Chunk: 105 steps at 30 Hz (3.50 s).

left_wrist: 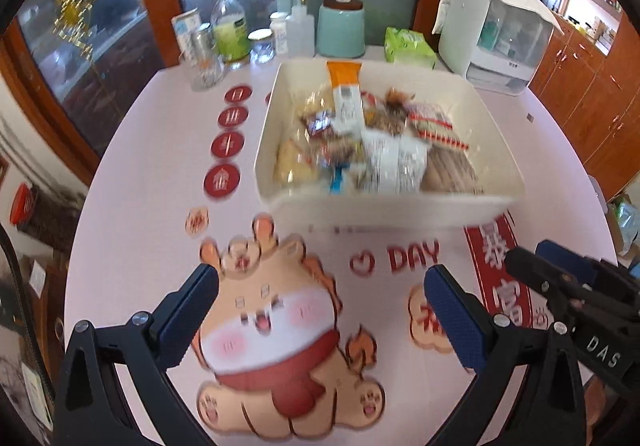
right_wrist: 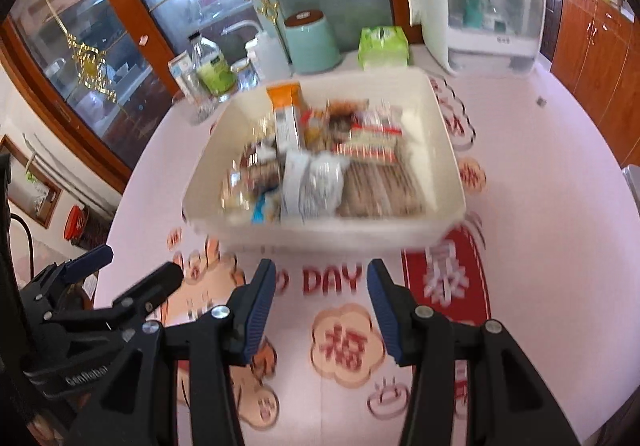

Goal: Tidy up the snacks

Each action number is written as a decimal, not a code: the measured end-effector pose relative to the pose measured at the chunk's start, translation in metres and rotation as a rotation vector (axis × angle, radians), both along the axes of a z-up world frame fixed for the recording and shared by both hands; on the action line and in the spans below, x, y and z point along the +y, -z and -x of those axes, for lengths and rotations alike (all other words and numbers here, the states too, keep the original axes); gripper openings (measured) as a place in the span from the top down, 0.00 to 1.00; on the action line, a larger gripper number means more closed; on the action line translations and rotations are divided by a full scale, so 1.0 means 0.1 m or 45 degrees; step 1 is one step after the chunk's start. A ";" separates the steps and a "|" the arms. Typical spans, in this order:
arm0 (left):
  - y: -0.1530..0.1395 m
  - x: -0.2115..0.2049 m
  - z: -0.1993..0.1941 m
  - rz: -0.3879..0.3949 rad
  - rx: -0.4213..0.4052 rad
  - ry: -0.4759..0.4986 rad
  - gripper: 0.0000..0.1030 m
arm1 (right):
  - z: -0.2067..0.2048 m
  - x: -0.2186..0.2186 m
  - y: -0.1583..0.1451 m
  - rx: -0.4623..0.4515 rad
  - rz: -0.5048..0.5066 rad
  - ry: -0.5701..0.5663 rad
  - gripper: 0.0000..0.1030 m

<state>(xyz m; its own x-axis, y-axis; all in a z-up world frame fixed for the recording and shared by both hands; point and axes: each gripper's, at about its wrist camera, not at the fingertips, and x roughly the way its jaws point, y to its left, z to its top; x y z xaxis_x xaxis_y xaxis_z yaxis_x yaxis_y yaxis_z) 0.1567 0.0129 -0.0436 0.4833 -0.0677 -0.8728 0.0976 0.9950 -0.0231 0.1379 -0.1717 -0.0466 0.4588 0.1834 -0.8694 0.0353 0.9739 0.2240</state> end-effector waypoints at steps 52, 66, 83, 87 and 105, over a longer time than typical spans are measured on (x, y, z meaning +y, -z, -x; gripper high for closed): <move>-0.32 -0.18 1.61 -0.032 -0.078 -0.100 0.01 | 1.64 -0.04 -0.40 -0.100 0.015 -0.055 0.53; -0.31 -0.17 1.60 -0.035 -0.077 -0.097 0.01 | 1.62 -0.02 -0.38 -0.108 0.009 -0.057 0.53; -0.30 -0.14 1.60 -0.031 -0.074 -0.094 0.01 | 1.62 0.01 -0.38 -0.103 0.006 -0.055 0.53; -0.28 -0.13 1.62 -0.036 -0.083 -0.095 0.01 | 1.62 0.01 -0.38 -0.104 0.005 -0.054 0.53; -0.27 -0.08 1.67 -0.039 -0.087 -0.104 0.01 | 1.63 0.02 -0.38 -0.104 0.005 -0.056 0.53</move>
<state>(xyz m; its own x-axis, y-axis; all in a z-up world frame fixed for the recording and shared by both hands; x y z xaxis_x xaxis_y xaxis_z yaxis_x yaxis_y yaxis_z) -0.0102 0.0048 -0.0163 0.5444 0.0009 -0.8388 0.0163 0.9998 0.0116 -0.0254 -0.1693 -0.0090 0.5197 0.2020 -0.8301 -0.0261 0.9749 0.2209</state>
